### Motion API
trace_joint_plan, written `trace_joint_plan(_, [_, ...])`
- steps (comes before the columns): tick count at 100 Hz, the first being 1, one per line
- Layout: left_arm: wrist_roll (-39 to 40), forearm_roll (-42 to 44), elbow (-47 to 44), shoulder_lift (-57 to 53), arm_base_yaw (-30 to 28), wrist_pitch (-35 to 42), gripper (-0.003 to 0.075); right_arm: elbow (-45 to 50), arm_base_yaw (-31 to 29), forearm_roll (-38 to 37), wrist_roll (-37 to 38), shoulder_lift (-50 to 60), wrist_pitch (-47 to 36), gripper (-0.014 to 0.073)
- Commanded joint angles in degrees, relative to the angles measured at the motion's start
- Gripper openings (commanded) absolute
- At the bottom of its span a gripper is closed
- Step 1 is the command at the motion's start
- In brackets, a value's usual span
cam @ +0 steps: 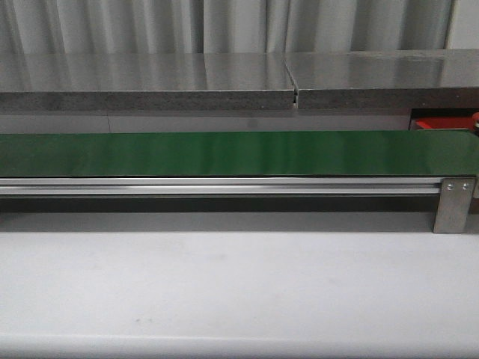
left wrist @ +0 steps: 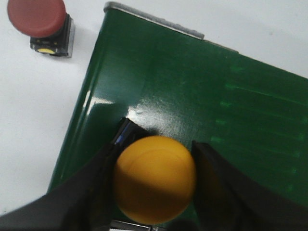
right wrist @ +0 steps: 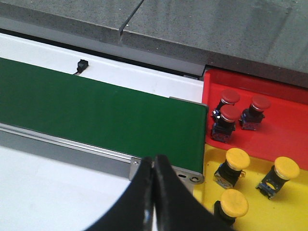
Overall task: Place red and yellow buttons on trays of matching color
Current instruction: 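Carry the yellow button onto the belt and open the left gripper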
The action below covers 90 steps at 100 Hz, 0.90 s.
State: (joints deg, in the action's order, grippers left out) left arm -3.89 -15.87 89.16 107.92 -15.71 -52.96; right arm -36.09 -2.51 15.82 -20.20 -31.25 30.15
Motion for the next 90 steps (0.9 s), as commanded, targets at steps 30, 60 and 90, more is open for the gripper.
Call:
trace_joint_plan(30, [0.0,-2.0,3.2,-2.5,0.4,1.1,0.0556,-1.4,0.1,0.1,-0.6,0.0,-4.3,-0.0118])
trace_joint_plan(60, [1.4,-5.1,8.2,-2.5,0.1,2.4,0.0556,-1.4,0.1,0.1,-0.6,0.0,-4.3,-0.0118])
trace_joint_plan(90, [5.4,-5.0,8.7,-2.1,-4.6,4.7,0.0545,-1.4,0.1,0.1,-0.6,0.0,-4.3,-0.0118])
